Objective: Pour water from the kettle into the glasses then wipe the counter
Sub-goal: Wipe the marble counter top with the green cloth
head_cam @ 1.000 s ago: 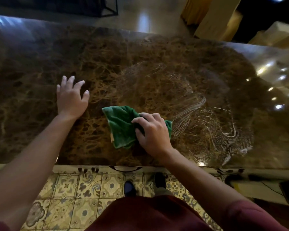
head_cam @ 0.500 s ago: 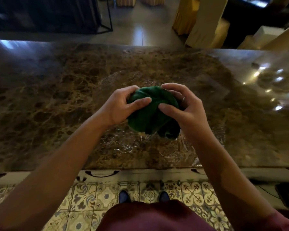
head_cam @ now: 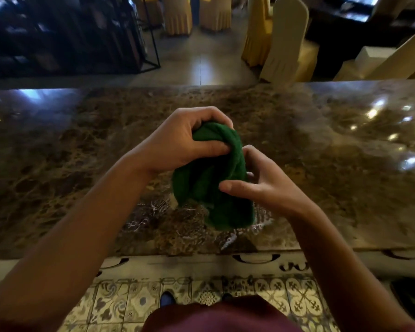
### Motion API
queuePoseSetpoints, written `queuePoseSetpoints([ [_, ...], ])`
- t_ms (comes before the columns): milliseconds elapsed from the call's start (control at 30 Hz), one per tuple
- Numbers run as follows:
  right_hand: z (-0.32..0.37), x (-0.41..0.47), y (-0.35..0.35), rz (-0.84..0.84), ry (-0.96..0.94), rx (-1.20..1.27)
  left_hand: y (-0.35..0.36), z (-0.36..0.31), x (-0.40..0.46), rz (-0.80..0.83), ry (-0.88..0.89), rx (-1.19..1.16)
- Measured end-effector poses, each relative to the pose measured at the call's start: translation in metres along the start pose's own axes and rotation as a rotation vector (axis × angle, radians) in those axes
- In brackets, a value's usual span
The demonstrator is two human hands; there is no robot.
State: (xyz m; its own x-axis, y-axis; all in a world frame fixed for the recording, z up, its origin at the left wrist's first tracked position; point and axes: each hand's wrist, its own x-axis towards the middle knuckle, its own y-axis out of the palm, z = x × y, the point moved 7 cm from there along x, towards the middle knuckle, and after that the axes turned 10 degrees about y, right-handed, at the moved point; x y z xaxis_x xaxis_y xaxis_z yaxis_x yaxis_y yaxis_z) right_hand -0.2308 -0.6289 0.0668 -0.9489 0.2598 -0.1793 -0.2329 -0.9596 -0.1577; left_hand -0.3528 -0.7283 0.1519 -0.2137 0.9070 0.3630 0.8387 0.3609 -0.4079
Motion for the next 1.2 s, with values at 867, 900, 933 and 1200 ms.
queuePoseSetpoints([
  [867,-0.031,-0.051,-0.169,-0.106,-0.016,-0.104,0.058,0.047,0.083,0.355,-0.202,0.41],
  [900,-0.026,-0.055,-0.177,-0.125,-0.034,-0.123,0.058,0.046,0.086,0.349,-0.184,0.417],
  [933,-0.023,-0.059,-0.184,-0.147,-0.046,-0.129,0.06,0.045,0.09,0.346,-0.171,0.421],
  [1200,-0.001,-0.111,-0.243,-0.548,-0.176,-0.207,0.115,0.034,0.163,0.282,0.162,0.596],
])
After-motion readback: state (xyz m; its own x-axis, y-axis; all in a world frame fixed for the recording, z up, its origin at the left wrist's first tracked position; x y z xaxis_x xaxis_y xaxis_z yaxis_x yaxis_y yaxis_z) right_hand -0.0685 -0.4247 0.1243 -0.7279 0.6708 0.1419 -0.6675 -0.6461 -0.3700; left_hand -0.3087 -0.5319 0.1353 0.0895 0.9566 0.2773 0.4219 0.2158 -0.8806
